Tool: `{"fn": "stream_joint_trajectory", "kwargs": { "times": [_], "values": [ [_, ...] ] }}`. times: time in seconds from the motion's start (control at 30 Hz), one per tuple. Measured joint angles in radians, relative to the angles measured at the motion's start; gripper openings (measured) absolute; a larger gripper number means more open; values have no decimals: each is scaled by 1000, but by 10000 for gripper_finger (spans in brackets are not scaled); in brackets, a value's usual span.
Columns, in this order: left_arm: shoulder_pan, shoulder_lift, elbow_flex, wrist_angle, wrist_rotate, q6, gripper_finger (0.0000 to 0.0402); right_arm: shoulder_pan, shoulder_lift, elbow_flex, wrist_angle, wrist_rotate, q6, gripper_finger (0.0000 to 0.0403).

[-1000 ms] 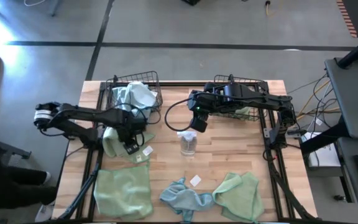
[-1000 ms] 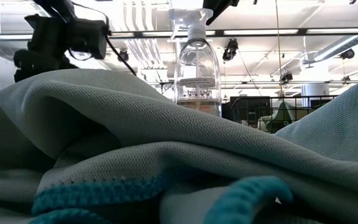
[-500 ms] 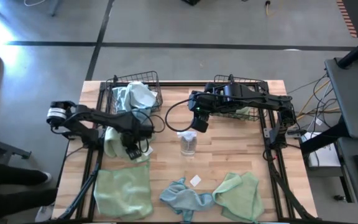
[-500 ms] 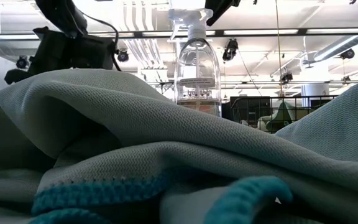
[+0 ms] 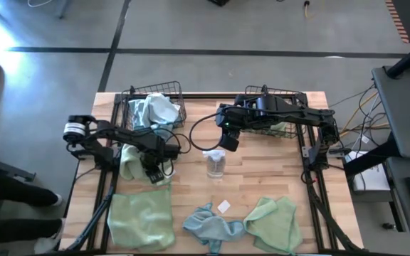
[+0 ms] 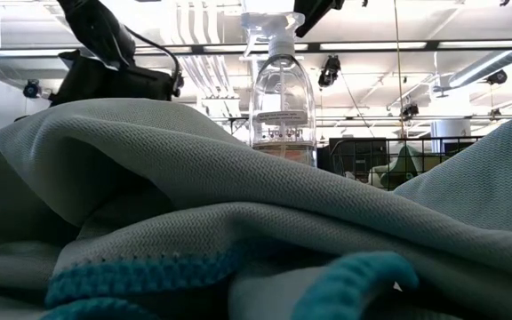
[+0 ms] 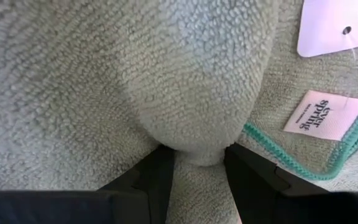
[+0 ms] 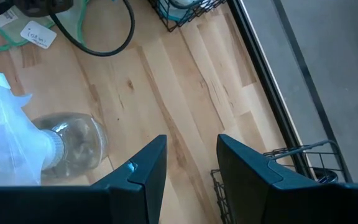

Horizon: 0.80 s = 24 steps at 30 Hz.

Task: Sort microfiber towel by color & place in baskets
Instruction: Put the green towel into the right wire basket

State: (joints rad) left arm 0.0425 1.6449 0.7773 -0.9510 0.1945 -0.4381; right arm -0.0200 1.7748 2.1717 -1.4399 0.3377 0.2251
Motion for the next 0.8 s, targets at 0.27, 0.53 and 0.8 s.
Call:
{"fn": "stream_joint_trajectory", "kwargs": {
  "times": [0.27, 0.53, 0.8],
  "values": [
    [-1, -7, 53, 6, -19, 0, 101, 0, 0, 0, 0, 1, 0, 137],
    [-7, -7, 96, -2, -20, 0, 40, 0, 0, 0, 0, 0, -1, 137],
    [-7, -9, 112, -10, -16, 0, 2, 0, 0, 0, 0, 1, -7, 137]
  ]
}}
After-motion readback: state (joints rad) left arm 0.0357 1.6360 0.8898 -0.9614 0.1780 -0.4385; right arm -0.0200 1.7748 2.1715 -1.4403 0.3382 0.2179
